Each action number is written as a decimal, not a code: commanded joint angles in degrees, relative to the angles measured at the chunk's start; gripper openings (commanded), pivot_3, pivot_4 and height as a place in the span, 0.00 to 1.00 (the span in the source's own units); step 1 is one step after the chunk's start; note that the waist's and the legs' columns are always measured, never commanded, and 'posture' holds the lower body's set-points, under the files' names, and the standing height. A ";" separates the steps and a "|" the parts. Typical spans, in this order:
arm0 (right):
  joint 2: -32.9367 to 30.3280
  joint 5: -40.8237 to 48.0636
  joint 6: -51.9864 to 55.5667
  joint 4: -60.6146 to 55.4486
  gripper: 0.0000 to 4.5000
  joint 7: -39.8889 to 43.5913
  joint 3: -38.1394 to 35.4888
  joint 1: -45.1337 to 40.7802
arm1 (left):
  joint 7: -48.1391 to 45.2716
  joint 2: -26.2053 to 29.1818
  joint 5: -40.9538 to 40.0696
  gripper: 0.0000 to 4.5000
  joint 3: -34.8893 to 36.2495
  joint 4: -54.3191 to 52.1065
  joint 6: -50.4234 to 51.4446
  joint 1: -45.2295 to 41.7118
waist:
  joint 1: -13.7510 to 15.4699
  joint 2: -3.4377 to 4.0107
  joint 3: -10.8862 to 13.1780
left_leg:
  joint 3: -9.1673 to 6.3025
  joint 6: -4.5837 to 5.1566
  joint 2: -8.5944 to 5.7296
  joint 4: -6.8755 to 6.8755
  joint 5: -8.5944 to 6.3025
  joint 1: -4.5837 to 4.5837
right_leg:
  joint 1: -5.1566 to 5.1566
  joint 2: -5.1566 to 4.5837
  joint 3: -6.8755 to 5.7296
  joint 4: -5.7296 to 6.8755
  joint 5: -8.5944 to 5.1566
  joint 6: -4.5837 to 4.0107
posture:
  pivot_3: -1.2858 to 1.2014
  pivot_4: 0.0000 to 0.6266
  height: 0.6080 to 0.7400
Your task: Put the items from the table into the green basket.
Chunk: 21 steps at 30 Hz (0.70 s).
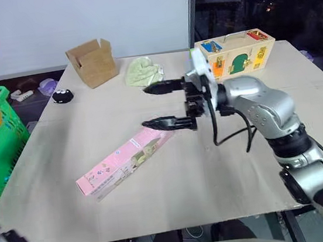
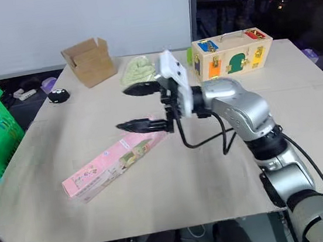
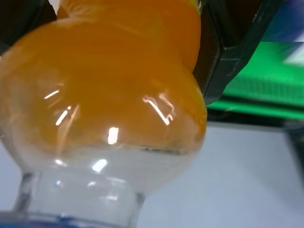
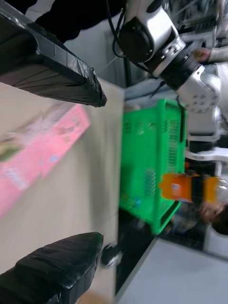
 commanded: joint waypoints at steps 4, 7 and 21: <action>2.63 0.11 4.16 -1.69 1.00 -7.72 -3.08 -1.90 | -9.47 11.39 3.43 0.66 3.35 18.09 -13.47 0.68 | 1.31 -0.53 -0.35 | -0.15 -0.07 -0.03 0.00 -0.01 -0.02 | 0.05 -0.49 -0.34 -0.02 -0.01 -0.02 | 0.61 0.00 1.00; 3.47 0.44 5.44 -3.31 1.00 -9.70 -3.46 -1.85 | -10.91 14.55 5.15 0.66 2.59 28.14 -18.98 0.53 | 1.62 -0.53 -0.35 | -0.15 -0.49 0.05 -0.03 0.00 -0.12 | 0.04 -0.87 -0.74 0.01 -0.02 -0.08 | 0.60 0.00 1.00; 6.72 -3.09 3.21 -0.95 1.00 -6.88 1.06 -5.03 | -10.74 16.63 7.91 0.66 -4.52 49.57 -32.23 -5.48 | 1.11 -0.74 -0.49 | -0.17 -0.34 0.11 -0.04 0.16 -0.26 | 0.08 -1.10 -1.44 0.04 0.01 -0.08 | 0.59 0.00 1.00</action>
